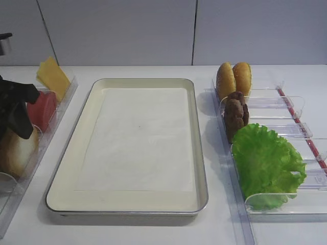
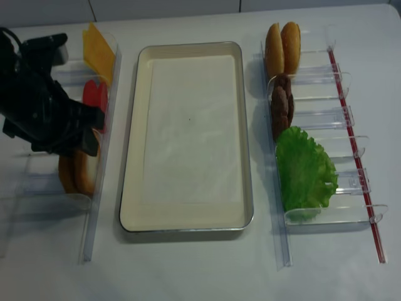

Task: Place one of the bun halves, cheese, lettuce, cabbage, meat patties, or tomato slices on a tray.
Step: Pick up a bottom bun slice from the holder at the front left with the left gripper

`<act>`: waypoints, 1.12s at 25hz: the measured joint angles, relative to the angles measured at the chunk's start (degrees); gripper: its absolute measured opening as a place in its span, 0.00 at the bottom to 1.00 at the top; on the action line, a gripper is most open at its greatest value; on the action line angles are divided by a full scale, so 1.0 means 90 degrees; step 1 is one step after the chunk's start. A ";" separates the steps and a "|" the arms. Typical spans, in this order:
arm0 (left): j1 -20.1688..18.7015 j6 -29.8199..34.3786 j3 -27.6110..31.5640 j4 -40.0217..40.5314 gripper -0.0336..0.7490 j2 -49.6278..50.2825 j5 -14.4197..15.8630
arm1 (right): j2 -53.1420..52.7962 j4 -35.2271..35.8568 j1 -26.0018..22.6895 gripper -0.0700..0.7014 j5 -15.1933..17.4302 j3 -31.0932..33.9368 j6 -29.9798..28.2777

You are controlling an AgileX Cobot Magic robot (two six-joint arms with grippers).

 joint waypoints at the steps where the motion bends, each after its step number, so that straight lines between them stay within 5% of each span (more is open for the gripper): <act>1: 0.0000 0.0000 0.0000 0.0000 0.50 0.0000 0.0000 | 0.0000 0.0000 0.0000 0.61 0.0000 0.0000 0.0000; 14: 0.0000 -0.0145 -0.0159 0.0068 0.42 0.0488 -0.0023 | 0.0000 0.0000 0.0000 0.61 0.0000 0.0000 0.0000; 23: 0.0000 -0.0308 -0.0164 0.0543 0.22 0.0505 0.0079 | 0.0000 0.0000 0.0000 0.61 0.0000 0.0000 0.0000; 28: 0.0000 -0.0308 -0.0164 0.0554 0.21 0.0505 0.0118 | 0.0000 0.0000 0.0000 0.61 0.0000 0.0000 0.0000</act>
